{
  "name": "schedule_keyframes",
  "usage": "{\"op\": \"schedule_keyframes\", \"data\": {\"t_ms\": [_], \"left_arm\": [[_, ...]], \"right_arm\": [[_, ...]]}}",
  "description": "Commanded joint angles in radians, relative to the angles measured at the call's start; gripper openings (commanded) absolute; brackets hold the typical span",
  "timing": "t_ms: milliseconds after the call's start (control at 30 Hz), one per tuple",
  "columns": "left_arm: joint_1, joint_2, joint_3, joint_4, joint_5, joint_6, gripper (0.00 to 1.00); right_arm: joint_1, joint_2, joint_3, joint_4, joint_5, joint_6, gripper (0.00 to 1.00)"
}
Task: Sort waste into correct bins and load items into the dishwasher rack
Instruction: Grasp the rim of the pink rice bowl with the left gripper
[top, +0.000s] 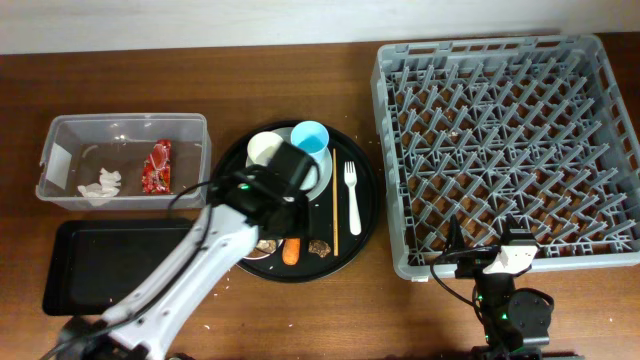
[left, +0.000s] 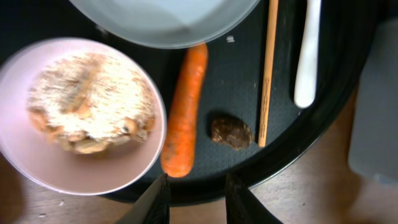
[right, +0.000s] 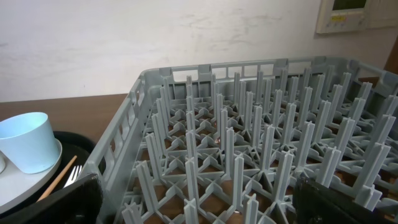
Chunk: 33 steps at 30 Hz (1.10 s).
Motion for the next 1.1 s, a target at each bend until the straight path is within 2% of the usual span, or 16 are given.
{"op": "schedule_keyframes", "data": {"t_ms": [0,67,167,333,467,1067], "left_arm": [[-0.04,0.067,-0.008,-0.003,-0.057,0.005,0.29],[-0.043,0.105,-0.008,-0.002,-0.098,0.005,0.35],[-0.043,0.14,-0.008,0.008,-0.182,0.005,0.35],[-0.042,0.163,-0.036,0.108,-0.188,0.005,0.34],[-0.042,0.169,-0.042,0.126,-0.241,0.005,0.34],[-0.042,0.247,-0.058,0.134,-0.24,-0.042,0.27]], "right_arm": [[0.005,-0.006,-0.006,-0.005,0.011,0.004,0.99],[0.005,-0.006,-0.006,-0.005,0.011,0.004,0.99],[0.005,-0.006,-0.006,-0.005,0.011,0.004,0.99],[0.005,-0.006,-0.006,-0.005,0.011,0.004,0.99],[0.005,-0.006,-0.006,-0.005,0.011,0.004,0.99],[0.005,-0.006,-0.006,-0.005,0.011,0.005,0.99]]}}
